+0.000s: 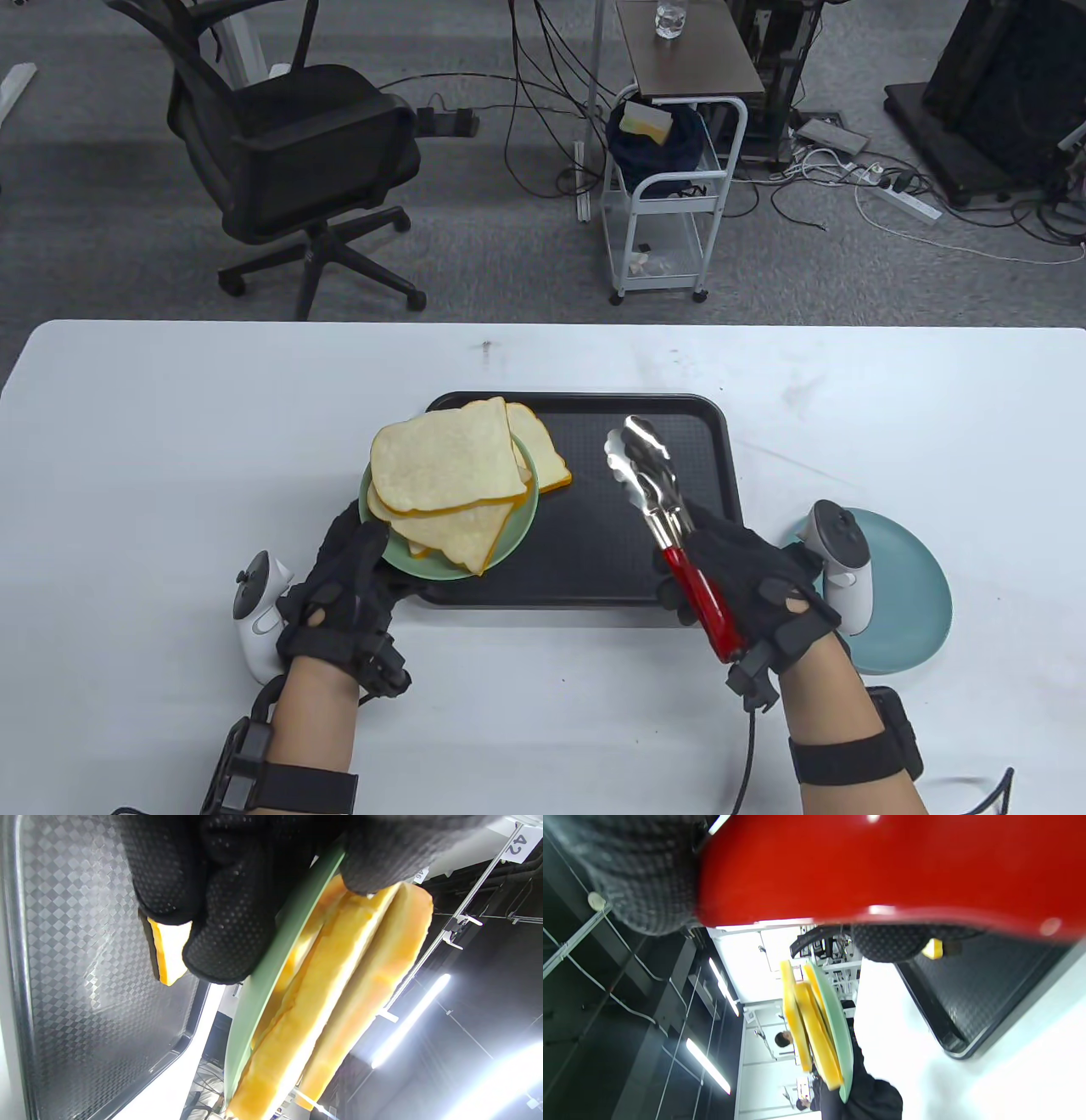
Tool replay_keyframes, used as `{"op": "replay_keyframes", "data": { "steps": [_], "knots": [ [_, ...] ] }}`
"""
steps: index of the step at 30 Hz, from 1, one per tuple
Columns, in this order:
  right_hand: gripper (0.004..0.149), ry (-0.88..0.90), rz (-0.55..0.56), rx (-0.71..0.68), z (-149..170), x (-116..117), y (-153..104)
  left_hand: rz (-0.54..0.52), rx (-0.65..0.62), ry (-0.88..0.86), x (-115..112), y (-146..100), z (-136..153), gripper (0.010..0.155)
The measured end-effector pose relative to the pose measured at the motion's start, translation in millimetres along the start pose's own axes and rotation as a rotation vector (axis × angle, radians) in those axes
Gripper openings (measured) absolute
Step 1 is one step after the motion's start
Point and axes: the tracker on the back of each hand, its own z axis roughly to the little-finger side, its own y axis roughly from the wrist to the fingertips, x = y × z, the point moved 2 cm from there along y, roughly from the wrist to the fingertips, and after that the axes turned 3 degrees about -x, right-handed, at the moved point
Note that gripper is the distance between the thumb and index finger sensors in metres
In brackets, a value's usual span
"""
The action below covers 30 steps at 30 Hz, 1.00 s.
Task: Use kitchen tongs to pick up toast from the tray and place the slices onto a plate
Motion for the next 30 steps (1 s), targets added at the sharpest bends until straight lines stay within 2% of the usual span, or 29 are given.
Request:
{"op": "replay_keyframes", "data": {
  "steps": [5, 7, 11, 18, 26, 30],
  "knots": [
    [0.090, 0.022, 0.105, 0.062, 12, -38, -6, 0.002, -0.005, -0.010, 0, 0, -1, 0.061],
    [0.090, 0.011, 0.110, 0.125, 23, -49, -7, 0.001, -0.006, -0.013, 0, -1, -1, 0.061],
    [0.089, -0.029, 0.082, 0.265, 46, -57, -5, -0.002, -0.006, -0.012, 0, -1, -1, 0.062],
    [0.089, -0.155, 0.019, 0.462, 74, -39, 10, -0.006, -0.005, -0.010, 1, -1, -2, 0.062],
    [0.088, -0.163, 0.001, 0.539, 86, -6, 52, -0.009, -0.007, -0.021, 2, -1, -4, 0.062],
    [0.087, -0.147, 0.016, 0.556, 92, 3, 72, -0.011, -0.007, -0.024, 4, 0, -5, 0.062]
  ]
}}
